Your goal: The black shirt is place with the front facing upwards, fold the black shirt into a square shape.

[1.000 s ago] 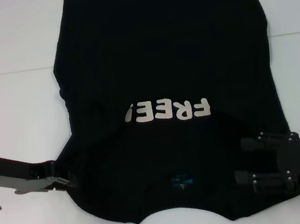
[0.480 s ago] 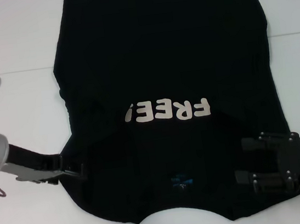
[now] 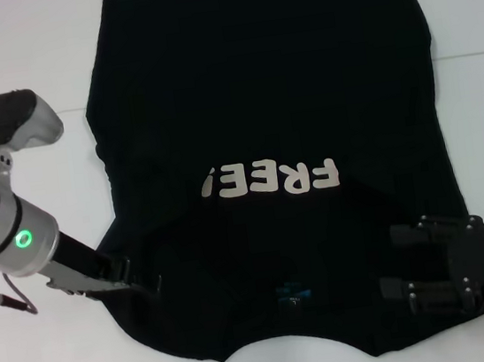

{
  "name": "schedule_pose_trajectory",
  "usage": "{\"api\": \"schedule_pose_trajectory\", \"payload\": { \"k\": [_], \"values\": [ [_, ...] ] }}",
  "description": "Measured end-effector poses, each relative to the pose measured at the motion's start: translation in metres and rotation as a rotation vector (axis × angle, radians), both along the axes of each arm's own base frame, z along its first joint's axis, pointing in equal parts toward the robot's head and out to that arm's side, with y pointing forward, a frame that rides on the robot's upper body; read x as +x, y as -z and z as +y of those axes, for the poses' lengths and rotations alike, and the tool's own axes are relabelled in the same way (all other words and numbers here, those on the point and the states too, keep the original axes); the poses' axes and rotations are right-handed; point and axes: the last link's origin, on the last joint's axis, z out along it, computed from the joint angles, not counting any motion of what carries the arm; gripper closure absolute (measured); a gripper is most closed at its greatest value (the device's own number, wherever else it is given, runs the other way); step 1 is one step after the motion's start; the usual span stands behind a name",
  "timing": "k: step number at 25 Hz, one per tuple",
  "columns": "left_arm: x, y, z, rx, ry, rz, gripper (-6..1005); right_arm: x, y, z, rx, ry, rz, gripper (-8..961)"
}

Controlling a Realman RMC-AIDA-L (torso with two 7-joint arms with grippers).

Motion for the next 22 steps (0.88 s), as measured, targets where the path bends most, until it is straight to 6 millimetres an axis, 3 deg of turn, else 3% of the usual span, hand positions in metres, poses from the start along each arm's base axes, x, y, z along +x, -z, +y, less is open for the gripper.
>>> {"api": "schedule_pose_trajectory", "payload": {
  "k": [6, 22],
  "values": [
    [-0.004, 0.012, 0.0, -0.02, -0.018, 0.0, 48, -0.001, -0.001, 0.001, 0.002, -0.003, -0.002, 118],
    [-0.005, 0.022, 0.002, -0.03, 0.027, 0.09, 71, -0.002, -0.001, 0.002, 0.003, -0.006, -0.002, 118]
  ]
}}
